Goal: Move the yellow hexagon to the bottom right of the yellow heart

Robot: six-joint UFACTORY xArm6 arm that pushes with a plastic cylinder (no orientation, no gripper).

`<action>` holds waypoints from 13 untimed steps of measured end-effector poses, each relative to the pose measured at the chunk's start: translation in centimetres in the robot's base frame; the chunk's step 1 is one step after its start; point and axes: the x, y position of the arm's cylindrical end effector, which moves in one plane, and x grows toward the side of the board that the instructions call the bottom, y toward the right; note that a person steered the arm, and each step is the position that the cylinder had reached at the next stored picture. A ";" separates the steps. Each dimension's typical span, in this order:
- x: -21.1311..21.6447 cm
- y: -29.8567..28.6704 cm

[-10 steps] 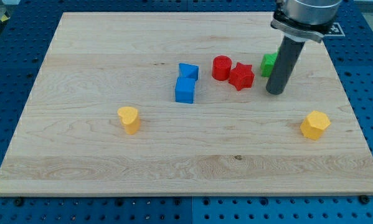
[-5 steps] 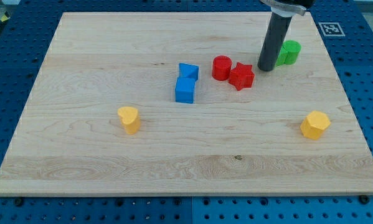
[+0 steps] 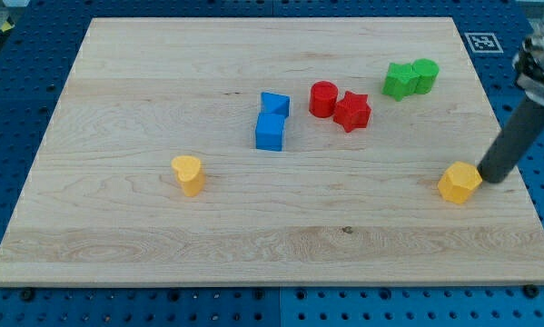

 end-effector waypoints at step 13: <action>3.8 -28.4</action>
